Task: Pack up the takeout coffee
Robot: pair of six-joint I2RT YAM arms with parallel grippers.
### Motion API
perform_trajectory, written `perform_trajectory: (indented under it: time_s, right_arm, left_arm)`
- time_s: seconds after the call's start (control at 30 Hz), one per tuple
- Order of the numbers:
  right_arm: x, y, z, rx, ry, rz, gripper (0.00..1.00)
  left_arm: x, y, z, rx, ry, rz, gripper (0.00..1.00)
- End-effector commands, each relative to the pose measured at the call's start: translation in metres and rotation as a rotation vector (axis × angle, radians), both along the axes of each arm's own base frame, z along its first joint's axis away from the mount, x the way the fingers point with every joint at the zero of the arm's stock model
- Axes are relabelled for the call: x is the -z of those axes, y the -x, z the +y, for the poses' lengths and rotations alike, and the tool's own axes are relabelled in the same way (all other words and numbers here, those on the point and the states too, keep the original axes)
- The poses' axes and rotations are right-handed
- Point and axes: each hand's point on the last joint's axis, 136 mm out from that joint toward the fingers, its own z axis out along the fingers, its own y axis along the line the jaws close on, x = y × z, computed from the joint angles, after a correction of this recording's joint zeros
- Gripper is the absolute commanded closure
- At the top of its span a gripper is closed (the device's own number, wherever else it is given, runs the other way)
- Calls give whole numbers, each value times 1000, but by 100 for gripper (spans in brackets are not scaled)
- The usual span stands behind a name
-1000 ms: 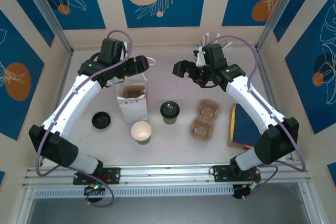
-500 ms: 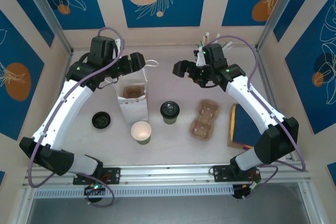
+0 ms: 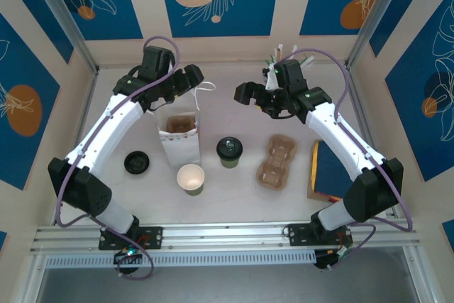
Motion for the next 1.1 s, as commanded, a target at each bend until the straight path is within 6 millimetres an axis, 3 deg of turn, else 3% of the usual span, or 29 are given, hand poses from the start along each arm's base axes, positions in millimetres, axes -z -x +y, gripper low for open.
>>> perform_trajectory:
  time_s: [0.0,0.27,0.53,0.77,1.07]
  right_arm:
    - [-2,2,-2,-1,-11,-3,1]
    - [-1,1,-4,4,-9,1,1]
    - [1,-1,-3,2,-12,7,1]
    - [2,-2,-5,6,-10,9,1]
    - [4,-4,-2,-1,-19,15,1]
  left_arm:
    - [0,-17,8,-63,14,-30,14]
    - [18,-33,7,-96,43,-17,14]
    - [20,-45,0,-89,79,-52,14]
    - [10,-54,-7,-63,117,-113,14]
    - [-28,-51,-10,-28,157,-226,16]
